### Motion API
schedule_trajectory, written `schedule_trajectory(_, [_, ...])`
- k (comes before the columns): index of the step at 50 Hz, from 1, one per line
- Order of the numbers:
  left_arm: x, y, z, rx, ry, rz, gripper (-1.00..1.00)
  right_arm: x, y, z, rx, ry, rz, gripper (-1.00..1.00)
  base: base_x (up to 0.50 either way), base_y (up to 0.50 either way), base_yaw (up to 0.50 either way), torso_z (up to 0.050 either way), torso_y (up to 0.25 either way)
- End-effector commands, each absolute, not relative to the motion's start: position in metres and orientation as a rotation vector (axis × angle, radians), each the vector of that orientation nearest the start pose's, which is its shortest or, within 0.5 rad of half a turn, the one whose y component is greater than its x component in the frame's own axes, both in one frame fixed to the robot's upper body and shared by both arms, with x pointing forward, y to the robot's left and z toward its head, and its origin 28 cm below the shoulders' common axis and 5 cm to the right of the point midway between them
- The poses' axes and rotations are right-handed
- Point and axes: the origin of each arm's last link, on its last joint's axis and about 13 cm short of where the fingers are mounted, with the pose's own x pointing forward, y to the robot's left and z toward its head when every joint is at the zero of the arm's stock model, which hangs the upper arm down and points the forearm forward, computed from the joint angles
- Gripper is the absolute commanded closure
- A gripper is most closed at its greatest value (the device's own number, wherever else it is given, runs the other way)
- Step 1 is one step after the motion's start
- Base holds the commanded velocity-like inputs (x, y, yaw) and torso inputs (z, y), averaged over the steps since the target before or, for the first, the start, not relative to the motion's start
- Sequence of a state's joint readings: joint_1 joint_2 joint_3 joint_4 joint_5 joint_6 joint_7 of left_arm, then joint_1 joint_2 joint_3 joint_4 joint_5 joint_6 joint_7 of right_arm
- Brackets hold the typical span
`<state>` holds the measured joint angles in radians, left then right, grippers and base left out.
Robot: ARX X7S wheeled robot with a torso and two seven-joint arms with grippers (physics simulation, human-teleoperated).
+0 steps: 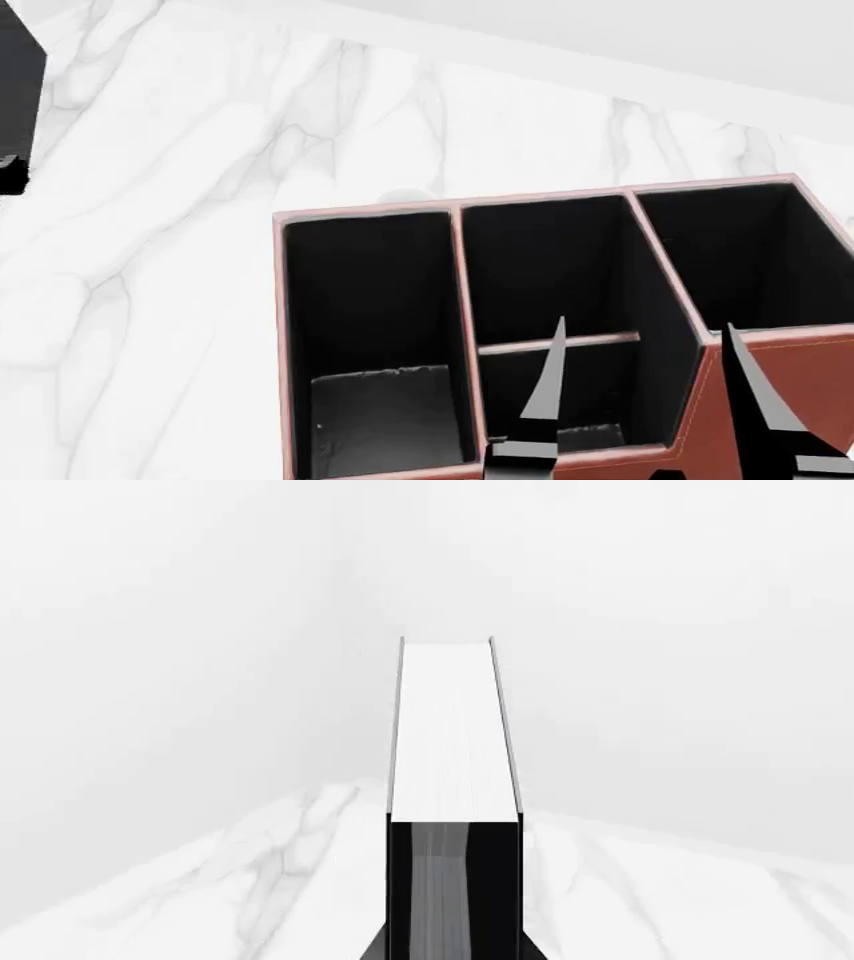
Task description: Pick up the book and place it in the left compartment of the caddy.
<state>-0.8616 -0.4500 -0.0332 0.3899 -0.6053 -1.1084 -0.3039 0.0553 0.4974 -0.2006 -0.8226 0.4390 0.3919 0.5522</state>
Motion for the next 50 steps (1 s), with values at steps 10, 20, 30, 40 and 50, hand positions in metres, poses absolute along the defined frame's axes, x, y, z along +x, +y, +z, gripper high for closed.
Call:
schedule_trajectory(10, [0.257, 0.243, 0.313, -0.113, -0.236, -0.165, 1.0, 0.179, -0.112, 0.156, 0.007, -0.342, -0.04, -1.0, 0.0, 0.0, 0.0, 0.0, 0.002])
schedule_trajectory(20, [0.249, 0.225, 0.314, -0.185, -0.213, -0.256, 1.0, 0.179, -0.112, 0.156, 0.007, -0.341, -0.04, -1.0, 0.0, 0.0, 0.0, 0.0, 0.001])
schedule_trajectory(30, [0.24, 0.204, 0.304, -0.192, -0.209, -0.291, 1.0, 0.179, -0.112, 0.156, 0.009, -0.343, -0.041, -1.0, 0.0, 0.0, 0.0, 0.0, 0.002])
schedule_trajectory(40, [0.231, 0.188, 0.289, -0.292, -0.179, -0.345, 1.0, 0.179, -0.113, 0.156, 0.008, -0.341, -0.046, -1.0, 0.0, 0.0, 0.0, 0.0, 0.001])
schedule_trajectory(50, [0.234, 0.17, 0.27, -0.312, -0.141, -0.299, 1.0, 0.179, -0.113, 0.157, 0.005, -0.342, -0.051, -1.0, 0.0, 0.0, 0.0, 0.0, 0.001])
